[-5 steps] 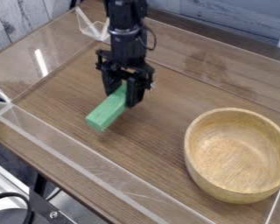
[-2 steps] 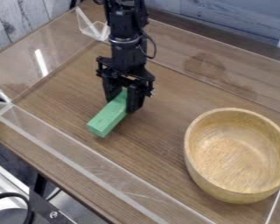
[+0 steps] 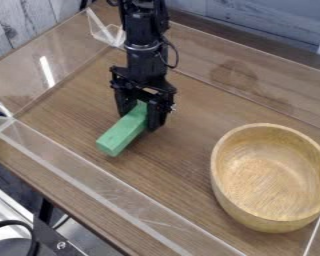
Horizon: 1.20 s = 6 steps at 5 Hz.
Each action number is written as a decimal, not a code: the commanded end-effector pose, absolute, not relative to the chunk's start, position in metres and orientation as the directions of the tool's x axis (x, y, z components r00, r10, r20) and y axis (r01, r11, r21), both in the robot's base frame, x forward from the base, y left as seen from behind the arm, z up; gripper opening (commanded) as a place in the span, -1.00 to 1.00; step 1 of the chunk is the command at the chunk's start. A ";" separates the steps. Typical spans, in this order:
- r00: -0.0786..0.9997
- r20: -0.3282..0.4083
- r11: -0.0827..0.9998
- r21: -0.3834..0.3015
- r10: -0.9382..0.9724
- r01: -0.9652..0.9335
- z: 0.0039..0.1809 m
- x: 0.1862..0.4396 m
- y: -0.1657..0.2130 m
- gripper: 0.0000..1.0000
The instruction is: Remove the green block from inside the brown bowl and put it on the table
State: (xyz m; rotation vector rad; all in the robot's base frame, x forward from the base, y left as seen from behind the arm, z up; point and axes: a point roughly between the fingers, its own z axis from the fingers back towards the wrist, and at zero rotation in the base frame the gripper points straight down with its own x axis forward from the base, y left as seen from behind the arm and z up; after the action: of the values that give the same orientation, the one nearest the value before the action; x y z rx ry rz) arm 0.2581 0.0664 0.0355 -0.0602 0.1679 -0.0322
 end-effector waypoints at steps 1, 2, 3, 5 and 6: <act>0.995 -0.094 0.998 -0.054 -0.026 0.021 0.063 0.267 0.070 1.00; 0.999 -0.034 0.998 -0.062 -0.018 0.016 0.092 0.269 0.070 1.00; 0.999 0.036 0.998 -0.057 -0.009 0.011 0.131 0.273 0.070 1.00; 0.998 0.029 0.997 -0.045 -0.056 0.058 0.132 0.260 0.070 1.00; 0.997 0.011 0.996 -0.035 -0.081 0.081 0.118 0.248 0.071 1.00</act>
State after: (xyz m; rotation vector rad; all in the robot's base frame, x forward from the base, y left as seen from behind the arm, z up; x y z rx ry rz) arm 0.2445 0.0661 0.1002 -0.0616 0.0596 -0.0853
